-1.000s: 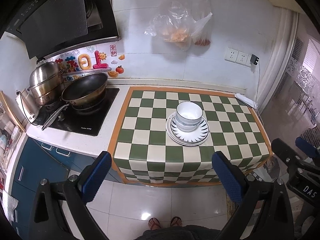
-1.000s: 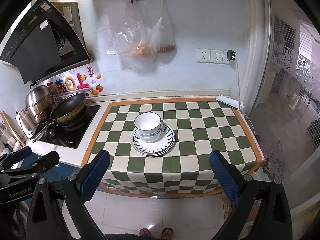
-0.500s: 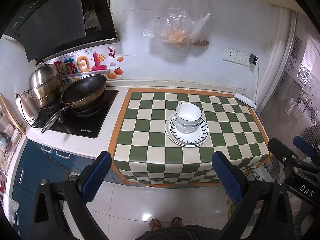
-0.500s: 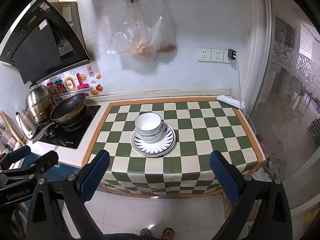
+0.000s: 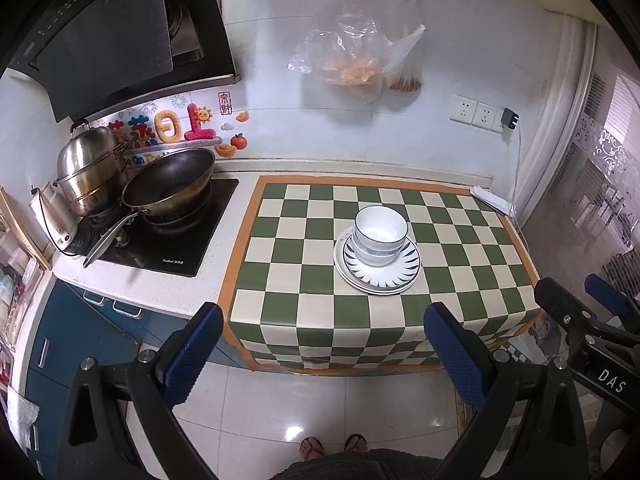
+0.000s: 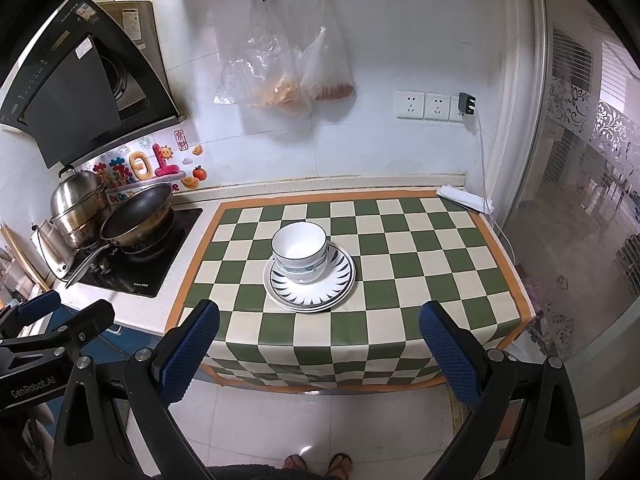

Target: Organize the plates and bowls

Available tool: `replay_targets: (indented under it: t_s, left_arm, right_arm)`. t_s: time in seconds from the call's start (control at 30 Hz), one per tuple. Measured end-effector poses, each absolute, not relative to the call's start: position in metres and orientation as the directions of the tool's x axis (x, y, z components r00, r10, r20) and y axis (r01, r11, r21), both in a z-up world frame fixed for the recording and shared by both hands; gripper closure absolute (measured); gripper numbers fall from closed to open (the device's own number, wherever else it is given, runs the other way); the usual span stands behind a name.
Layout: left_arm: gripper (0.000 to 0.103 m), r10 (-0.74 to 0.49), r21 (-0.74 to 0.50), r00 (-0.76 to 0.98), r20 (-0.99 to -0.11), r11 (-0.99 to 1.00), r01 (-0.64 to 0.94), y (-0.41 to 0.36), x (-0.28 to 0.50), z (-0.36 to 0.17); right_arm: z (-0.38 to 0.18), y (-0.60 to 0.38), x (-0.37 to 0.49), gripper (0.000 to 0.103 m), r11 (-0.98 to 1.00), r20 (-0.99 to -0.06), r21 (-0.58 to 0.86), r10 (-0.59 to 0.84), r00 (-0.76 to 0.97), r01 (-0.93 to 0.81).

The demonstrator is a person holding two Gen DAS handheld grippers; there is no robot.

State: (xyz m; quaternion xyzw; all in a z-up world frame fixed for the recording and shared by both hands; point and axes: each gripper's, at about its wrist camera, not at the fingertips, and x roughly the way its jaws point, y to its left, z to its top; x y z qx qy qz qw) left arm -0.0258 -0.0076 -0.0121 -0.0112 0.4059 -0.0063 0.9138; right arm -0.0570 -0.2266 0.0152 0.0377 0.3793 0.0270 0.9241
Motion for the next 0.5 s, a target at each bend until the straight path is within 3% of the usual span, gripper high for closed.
replay_targets:
  t_s: [0.5]
  left_arm:
    - [0.000, -0.023, -0.034, 0.669, -0.743, 0.999, -0.004, 0.002, -0.022, -0.015]
  right_arm:
    - [0.011, -0.209, -0.052, 0.001, 0.996, -0.703, 0.082, 0.072, 0.708, -0.020]
